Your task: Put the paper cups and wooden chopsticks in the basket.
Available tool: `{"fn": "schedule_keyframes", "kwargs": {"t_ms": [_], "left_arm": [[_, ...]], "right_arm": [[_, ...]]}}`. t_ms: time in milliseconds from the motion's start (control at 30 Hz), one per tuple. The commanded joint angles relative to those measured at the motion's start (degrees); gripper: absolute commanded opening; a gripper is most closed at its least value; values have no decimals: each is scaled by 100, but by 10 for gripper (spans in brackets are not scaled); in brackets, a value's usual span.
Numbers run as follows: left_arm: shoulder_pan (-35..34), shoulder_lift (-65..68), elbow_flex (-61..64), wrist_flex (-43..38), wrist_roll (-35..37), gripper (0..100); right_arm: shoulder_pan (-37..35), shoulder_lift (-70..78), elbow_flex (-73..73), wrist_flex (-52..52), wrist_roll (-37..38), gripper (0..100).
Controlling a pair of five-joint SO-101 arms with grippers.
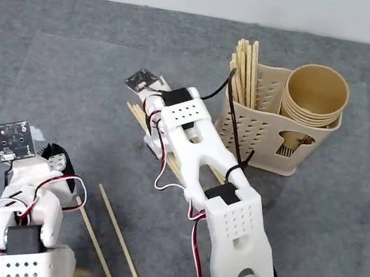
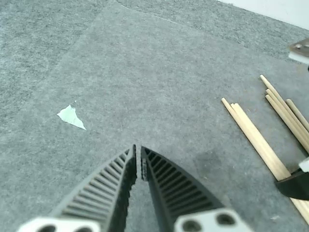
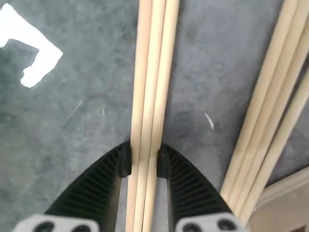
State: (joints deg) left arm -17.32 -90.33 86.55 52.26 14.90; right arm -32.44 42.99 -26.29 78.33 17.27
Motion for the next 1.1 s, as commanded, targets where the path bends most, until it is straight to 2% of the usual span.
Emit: {"fn": "schedule_keyframes", "kwargs": {"t_ms": [0, 233, 500, 700, 1000, 1067], "left_arm": [[-18, -79, -48, -18, 9, 16], [-18, -79, -48, -18, 9, 16], [-18, -79, -48, -18, 9, 16], [-18, -79, -48, -18, 9, 16], [-26, -79, -48, -18, 9, 16], [-26, -79, -48, -18, 9, 16]], "right_arm": [[-154, -418, -44, 365, 62, 8], [-233, -752, -44, 716, 62, 8], [-426, -312, -44, 646, 44, 11], [-505, -127, -44, 646, 18, 121], [-409, -75, -26, 497, 53, 95], [-435, -75, -18, 497, 53, 53]]}}
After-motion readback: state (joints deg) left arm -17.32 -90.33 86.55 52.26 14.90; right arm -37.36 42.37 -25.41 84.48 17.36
